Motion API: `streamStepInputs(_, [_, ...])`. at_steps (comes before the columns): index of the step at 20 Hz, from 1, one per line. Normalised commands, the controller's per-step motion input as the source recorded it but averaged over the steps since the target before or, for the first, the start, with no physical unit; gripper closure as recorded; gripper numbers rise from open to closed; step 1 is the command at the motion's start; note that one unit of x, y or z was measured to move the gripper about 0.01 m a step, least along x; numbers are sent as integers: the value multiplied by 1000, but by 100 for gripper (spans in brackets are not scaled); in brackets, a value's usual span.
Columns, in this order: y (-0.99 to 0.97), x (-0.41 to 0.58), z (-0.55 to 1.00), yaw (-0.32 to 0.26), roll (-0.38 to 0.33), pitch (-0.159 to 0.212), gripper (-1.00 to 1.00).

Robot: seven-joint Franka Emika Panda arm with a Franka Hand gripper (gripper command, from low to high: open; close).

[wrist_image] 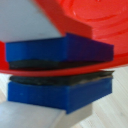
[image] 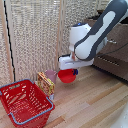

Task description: Transport the gripper mindfully toward the orange-red bowl and clasp it to elevate with ease. Ensure your robot's arm aligns efficiently with the top drawer's opening. Carefully slide the orange-red bowl into the designated spot with precision. After confirmation, withdraw the gripper gently. Close the drawer smoothly by transitioning the gripper to its handle.

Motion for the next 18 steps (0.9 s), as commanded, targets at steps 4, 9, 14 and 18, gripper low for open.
streamStepInputs(4, [-92,442,843,59,0,63,100])
streamStepInputs(9, [-51,383,890,60,0,31,100])
streamStepInputs(14, [-153,471,861,83,3,1,100])
streamStepInputs(18, [-128,548,828,58,0,0,100])
